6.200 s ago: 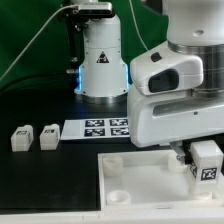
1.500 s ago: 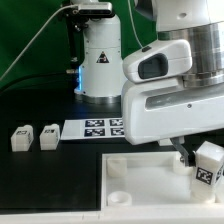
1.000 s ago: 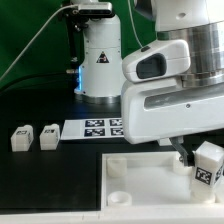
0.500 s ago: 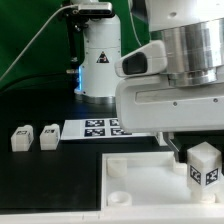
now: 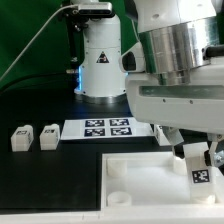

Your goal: Assemble one leg

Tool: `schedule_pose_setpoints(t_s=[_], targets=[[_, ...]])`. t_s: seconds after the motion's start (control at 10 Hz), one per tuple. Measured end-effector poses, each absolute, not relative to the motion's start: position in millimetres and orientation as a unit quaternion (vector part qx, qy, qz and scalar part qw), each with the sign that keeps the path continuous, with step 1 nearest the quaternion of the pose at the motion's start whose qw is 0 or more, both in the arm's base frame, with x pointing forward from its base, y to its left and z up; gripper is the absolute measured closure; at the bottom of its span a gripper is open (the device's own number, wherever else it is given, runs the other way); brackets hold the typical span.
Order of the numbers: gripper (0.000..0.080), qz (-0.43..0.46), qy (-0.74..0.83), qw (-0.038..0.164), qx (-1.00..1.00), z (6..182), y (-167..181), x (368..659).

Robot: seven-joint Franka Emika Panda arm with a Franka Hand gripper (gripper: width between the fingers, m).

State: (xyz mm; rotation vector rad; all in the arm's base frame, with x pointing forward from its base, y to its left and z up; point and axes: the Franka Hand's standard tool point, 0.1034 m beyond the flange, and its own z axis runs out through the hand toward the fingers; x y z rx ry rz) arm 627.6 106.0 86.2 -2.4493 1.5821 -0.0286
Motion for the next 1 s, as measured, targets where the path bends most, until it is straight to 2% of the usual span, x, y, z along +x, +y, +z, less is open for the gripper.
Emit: schedule_pose_setpoints(t_s=[0.4, 0.7, 0.8, 0.9, 1.0], targets=[[0.0387, 0.014, 0.713, 0.139, -0.687, 86.9, 127, 625], [0.0387, 0.016, 0.725, 0.143, -0.674, 86.2, 126, 626], [0.0232, 0.015, 0.719, 0.144, -0.68, 86.2, 126, 626], [0.0175, 0.011, 0.698, 0.144, -0.701, 86.1, 126, 626], [0.0175, 0.017, 0.66, 0.137, -0.739, 85.0, 128, 624]])
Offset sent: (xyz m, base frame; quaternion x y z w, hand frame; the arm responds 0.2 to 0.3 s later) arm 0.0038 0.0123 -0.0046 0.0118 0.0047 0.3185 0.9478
